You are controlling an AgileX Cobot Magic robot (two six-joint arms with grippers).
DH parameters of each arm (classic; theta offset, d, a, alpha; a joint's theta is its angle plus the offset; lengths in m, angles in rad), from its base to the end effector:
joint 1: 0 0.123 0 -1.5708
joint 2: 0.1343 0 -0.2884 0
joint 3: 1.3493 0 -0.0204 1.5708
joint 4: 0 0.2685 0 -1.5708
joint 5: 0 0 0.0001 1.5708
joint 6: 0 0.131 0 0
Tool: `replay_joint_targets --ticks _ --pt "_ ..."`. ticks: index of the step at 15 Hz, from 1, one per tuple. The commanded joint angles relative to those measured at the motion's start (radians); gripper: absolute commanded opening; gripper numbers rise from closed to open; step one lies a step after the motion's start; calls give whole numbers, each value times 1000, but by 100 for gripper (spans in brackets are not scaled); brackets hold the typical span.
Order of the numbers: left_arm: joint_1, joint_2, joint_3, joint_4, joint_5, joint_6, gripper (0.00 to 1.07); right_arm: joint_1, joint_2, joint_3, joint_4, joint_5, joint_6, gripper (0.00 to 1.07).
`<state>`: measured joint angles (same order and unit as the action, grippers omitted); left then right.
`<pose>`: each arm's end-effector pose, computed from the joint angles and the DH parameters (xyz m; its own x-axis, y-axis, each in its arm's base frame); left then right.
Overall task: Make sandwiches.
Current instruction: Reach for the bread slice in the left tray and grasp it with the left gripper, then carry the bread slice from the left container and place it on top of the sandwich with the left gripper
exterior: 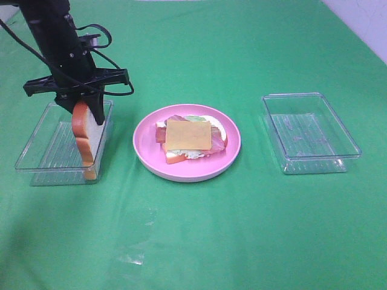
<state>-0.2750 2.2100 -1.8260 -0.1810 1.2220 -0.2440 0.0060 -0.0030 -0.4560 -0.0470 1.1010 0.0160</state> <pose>0.4478 -0.1494 0.1414 -0.9996 -0.0269 -0.0037 -0.0258 0.9836 -0.1783 0.0442 -0.0052 0.2487 -0.5265 -0.0084 -0.8501 0.0268 0.9993 -0.0266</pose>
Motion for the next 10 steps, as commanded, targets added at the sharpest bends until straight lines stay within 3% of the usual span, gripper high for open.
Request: replay_joint_targets --ticks 1,7,10 --pt "-3 -1 6 -13 99 6 8 -4 -32 4 0 -4 -8 97" --pt "-3 -53 6 -10 100 5 9 -4 -32 4 0 -4 -8 97" --pt "-3 -154 6 20 99 0 9 -4 -32 4 0 -4 -8 97"
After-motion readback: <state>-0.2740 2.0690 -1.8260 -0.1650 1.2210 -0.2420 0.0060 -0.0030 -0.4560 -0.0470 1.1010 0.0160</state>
